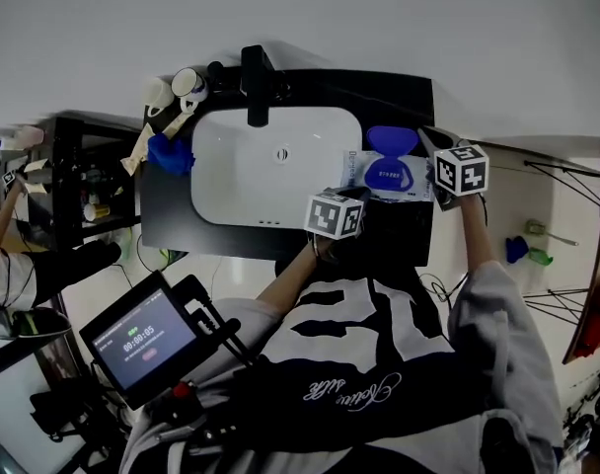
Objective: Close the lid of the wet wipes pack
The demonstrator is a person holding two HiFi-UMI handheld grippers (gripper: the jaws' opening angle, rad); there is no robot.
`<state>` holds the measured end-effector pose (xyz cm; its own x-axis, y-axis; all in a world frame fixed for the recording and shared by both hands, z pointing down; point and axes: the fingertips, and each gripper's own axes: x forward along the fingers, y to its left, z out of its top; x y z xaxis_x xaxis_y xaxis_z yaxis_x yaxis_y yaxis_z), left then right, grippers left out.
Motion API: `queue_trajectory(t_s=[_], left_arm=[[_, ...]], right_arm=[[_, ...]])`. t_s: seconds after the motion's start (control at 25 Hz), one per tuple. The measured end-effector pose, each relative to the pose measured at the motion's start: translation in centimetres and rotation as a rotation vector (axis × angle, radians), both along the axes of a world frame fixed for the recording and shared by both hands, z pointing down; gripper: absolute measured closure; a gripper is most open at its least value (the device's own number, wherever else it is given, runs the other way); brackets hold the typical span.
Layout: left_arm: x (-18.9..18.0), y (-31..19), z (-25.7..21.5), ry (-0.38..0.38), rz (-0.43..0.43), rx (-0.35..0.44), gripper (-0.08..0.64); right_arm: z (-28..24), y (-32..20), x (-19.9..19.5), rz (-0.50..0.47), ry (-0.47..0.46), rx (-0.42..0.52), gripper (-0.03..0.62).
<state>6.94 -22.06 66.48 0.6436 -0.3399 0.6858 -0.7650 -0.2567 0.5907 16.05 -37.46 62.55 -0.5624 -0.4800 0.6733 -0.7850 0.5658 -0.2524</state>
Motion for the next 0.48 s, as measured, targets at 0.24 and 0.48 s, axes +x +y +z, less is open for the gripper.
queue_trajectory(t_s=[0.24,0.48], left_arm=[[0.2,0.2,-0.1,0.016,0.0,0.008,0.561],[0.2,0.0,-0.7,0.002,0.017,0.03,0.561]], right_arm=[[-3.0,3.7,-0.3,-0.045,-0.057,0.018,0.594],[-2.5,9.2,-0.5,-0.077,-0.002,0.005,0.594]])
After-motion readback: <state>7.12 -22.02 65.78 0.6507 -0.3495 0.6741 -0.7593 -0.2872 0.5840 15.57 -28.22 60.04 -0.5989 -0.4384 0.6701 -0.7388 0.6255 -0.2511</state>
